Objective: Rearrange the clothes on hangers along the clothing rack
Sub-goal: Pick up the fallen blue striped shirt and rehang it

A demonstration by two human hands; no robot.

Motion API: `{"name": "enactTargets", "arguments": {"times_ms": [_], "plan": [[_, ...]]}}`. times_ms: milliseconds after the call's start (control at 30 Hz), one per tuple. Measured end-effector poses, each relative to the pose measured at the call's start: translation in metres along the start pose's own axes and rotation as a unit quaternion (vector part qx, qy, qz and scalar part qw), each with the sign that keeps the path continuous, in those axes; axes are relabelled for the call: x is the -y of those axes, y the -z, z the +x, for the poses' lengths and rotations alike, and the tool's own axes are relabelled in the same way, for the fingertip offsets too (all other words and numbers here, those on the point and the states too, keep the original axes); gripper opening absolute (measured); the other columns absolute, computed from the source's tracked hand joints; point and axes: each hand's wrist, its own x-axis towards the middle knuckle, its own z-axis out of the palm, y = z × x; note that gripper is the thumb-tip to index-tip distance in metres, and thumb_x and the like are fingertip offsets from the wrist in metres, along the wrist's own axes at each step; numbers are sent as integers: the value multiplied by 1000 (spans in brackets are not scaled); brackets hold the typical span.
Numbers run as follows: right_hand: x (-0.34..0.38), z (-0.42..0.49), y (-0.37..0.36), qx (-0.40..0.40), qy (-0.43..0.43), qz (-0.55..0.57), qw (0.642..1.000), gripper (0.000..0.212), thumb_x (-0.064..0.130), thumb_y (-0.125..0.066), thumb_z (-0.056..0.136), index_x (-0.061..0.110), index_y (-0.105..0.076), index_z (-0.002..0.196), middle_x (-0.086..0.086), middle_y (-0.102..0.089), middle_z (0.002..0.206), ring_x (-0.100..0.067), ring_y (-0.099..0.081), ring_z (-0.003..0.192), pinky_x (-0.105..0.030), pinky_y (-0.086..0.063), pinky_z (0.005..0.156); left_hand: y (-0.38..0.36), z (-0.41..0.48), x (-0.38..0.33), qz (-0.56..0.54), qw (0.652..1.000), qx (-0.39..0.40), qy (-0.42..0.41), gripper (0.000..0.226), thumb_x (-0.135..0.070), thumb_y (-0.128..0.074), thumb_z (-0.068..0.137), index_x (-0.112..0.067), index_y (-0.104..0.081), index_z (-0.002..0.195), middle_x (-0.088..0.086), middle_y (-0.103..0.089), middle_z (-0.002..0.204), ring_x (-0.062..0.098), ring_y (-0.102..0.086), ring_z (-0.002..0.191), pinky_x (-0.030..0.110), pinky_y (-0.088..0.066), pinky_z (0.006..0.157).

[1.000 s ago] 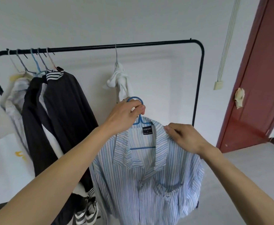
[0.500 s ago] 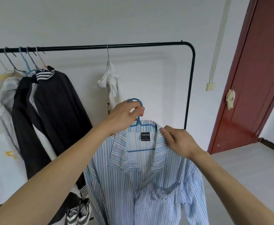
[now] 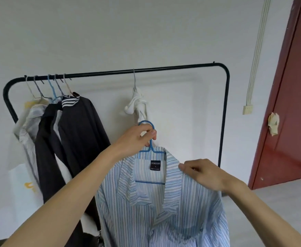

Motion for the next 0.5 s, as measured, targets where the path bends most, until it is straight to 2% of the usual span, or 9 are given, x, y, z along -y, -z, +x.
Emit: {"name": "enactTargets", "arguments": {"times_ms": [100,167,200,233,300,333,400,500], "plan": [[27,21,-6,46,-25,47,998,52,53,-46,98,18,-35,61,5,-31,62,-11,-31,58,-26,-27,61,16,6,24,28,999,-37,8,26,-35,-43,101,-21,-65,98,-14,-65,96,-5,-61,78,16,-42,68],[44,42,-13,30,-63,86,994,48,52,-49,97,21,-46,61,11,-40,59,-9,-38,57,-27,-31,63,32,8,50,49,998,-39,24,26,-38,-43,100,-28,-63,114,-11,-62,110,3,-58,100,13,-41,80],[50,54,-16,28,-87,109,990,41,52,-52,95,22,-58,69,14,-54,66,-8,-50,64,-26,-39,69,42,8,65,72,997,-17,38,29,-43,-43,99,-34,-58,122,-8,-58,123,8,-52,115,16,-40,90],[56,66,-18,38,-114,147,982,35,53,-56,92,21,-68,86,10,-68,85,-10,-63,81,-26,-47,80,52,6,79,112,992,5,59,36,-51,-43,95,-41,-53,128,-6,-51,135,11,-43,126,23,-37,100],[78,90,-22,41,-136,228,963,53,53,-64,85,11,-67,117,-5,-68,121,-21,-62,114,-36,-46,104,78,2,107,224,969,-3,102,46,-61,-43,87,-50,-45,131,0,-39,149,18,-29,138,39,-31,111],[92,100,-23,37,-123,248,960,56,50,-66,86,8,-64,122,-6,-65,127,-22,-59,119,-38,-42,109,92,0,117,280,953,-39,112,45,-58,-45,88,-49,-44,132,1,-34,151,21,-23,141,42,-28,112],[121,124,-25,21,-79,254,964,42,41,-62,93,9,-65,120,-3,-66,125,-18,-60,117,-35,-41,109,121,-1,134,360,916,-137,114,45,-49,-49,91,-44,-43,136,3,-30,154,24,-19,143,45,-23,114],[162,165,-31,-20,-35,275,961,35,30,-57,98,1,-66,115,-13,-70,117,-25,-66,109,-31,-49,95,157,6,159,388,882,-221,150,55,-45,-48,91,-35,-35,143,8,-27,155,29,-20,143,48,-22,116]]}}
